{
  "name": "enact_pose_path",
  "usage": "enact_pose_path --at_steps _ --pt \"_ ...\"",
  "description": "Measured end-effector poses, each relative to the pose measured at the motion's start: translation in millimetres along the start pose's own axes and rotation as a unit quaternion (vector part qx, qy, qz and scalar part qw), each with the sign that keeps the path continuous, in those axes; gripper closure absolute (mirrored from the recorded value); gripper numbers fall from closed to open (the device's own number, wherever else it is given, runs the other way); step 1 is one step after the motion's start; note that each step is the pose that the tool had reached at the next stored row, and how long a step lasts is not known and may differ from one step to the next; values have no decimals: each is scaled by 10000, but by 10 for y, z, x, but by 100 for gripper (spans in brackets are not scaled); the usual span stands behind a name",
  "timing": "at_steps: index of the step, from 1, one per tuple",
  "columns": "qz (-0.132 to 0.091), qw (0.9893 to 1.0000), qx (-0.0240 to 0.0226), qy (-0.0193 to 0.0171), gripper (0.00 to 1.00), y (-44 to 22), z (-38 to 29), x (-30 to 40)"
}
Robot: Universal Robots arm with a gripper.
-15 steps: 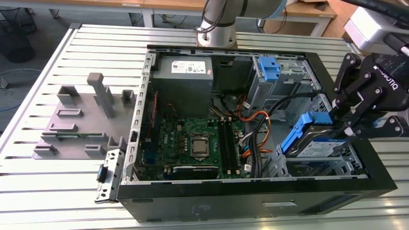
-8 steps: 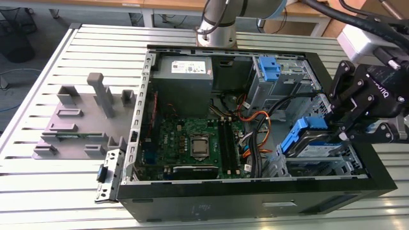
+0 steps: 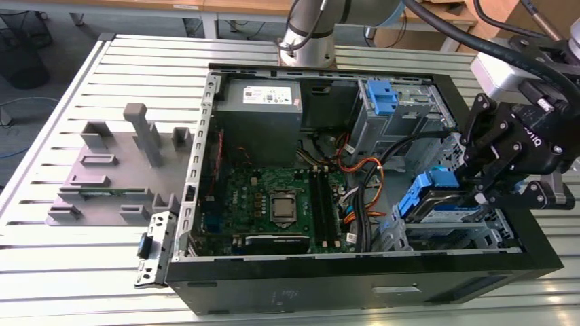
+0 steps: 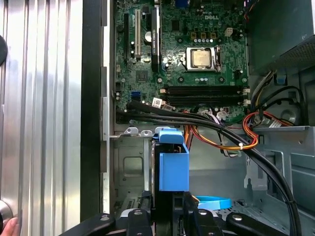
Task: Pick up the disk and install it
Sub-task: 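Insert the disk into the insertion slot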
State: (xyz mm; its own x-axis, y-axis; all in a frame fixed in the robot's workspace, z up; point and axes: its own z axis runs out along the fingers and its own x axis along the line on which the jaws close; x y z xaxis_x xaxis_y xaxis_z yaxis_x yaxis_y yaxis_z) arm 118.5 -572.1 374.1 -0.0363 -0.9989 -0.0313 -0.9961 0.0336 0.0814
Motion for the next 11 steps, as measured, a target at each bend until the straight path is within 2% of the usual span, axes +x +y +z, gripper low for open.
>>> enact_pose_path --at_steps 7,8,11 --pt "0 10000 0 -1 64 0 2 0" --pt "0 10000 0 -1 58 0 2 0" --pt "0 10000 0 -1 58 0 2 0"
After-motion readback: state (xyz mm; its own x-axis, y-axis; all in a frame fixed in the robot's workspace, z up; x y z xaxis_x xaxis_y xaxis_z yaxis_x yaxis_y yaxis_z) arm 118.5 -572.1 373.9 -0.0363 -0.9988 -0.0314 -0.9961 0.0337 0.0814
